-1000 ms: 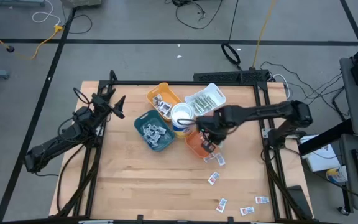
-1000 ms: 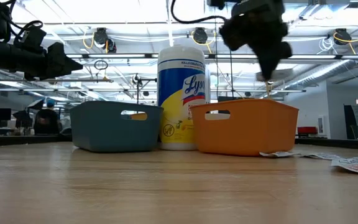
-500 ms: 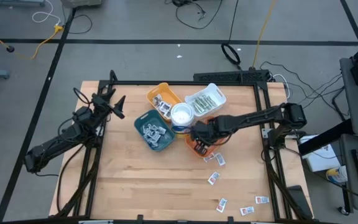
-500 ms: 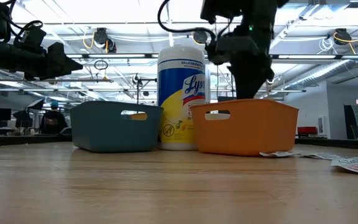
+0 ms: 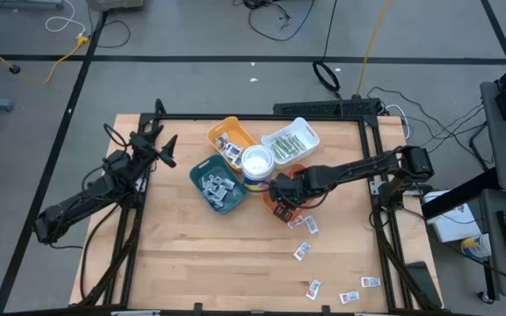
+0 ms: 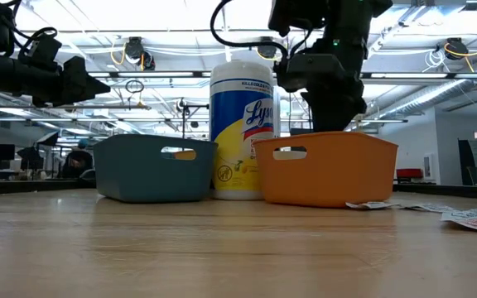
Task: Pick & Place First Aid Supplies
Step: Put the orange pad into the orange bin
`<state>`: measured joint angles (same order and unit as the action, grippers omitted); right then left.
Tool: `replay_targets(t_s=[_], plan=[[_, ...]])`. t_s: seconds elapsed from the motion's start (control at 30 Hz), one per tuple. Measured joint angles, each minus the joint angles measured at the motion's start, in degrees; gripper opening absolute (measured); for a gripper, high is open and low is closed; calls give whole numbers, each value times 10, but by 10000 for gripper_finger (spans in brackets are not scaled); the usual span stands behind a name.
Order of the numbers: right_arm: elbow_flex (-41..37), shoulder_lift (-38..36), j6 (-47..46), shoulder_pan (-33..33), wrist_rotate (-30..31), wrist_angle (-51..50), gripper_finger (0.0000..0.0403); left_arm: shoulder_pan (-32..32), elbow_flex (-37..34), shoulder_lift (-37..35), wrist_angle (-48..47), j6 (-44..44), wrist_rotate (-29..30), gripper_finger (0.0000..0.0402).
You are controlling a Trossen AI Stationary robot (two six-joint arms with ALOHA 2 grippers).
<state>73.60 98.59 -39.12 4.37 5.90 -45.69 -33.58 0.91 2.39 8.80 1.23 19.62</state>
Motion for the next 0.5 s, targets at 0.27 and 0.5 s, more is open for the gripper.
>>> replay_targets(t_s=[0.27, 0.5], plan=[[0, -20, 32, -2, -26, -11, 171, 0, 0, 0, 0, 0, 0, 308], [0, -68, 101, 11, -125, -14, 233, 0, 0, 0, 0, 0, 0, 308]])
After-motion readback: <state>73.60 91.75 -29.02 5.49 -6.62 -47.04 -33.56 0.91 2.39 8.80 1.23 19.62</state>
